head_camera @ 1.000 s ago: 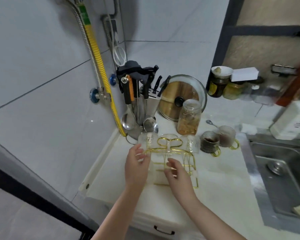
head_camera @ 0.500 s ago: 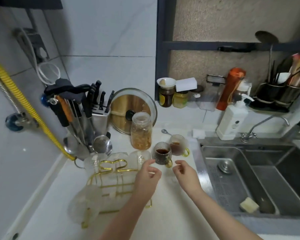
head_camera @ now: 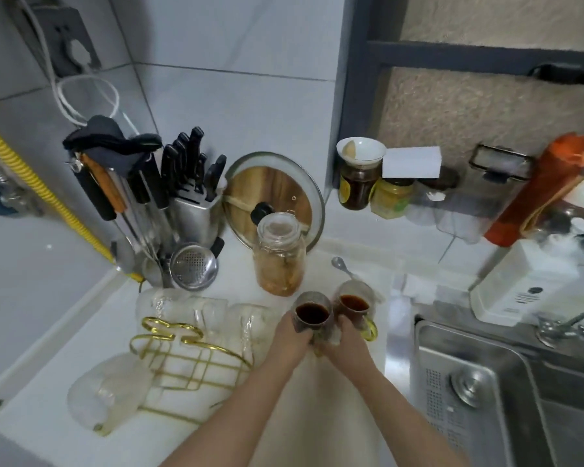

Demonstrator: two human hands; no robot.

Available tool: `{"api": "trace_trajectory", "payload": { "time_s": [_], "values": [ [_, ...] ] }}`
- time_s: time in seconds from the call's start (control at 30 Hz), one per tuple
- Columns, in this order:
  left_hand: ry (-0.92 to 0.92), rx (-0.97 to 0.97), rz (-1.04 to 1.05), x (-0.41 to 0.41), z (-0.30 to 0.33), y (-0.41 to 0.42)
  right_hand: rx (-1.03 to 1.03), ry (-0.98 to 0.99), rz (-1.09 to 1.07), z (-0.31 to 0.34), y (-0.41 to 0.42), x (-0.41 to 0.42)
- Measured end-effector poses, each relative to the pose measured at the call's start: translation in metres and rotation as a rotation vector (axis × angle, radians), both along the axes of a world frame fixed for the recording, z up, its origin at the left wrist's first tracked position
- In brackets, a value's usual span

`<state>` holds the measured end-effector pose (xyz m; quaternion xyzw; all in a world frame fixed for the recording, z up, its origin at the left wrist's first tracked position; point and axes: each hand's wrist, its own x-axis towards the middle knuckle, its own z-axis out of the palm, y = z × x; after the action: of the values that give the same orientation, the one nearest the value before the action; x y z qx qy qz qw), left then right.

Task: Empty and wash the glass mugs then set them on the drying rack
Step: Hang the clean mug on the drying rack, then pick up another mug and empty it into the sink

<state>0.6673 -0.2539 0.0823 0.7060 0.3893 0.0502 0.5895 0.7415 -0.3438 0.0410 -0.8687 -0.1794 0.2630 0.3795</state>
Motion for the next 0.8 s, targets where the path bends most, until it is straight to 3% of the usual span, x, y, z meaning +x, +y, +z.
{"api": "trace_trajectory", "payload": {
  "time_s": [0.1, 0.47, 0.8],
  "values": [
    [-0.013, -0.098, 0.095, 0.013, -0.009, 0.004, 0.003, 0.019, 0.046, -0.029, 0.011, 0.015],
    [0.007, -0.235, 0.142, 0.024, -0.018, 0.007, 0.154, -0.027, 0.012, -0.056, 0.025, 0.014],
    [-0.019, -0.144, 0.014, -0.023, 0.001, -0.029, 0.231, 0.047, -0.007, -0.012, -0.022, -0.021]
  ]
}}
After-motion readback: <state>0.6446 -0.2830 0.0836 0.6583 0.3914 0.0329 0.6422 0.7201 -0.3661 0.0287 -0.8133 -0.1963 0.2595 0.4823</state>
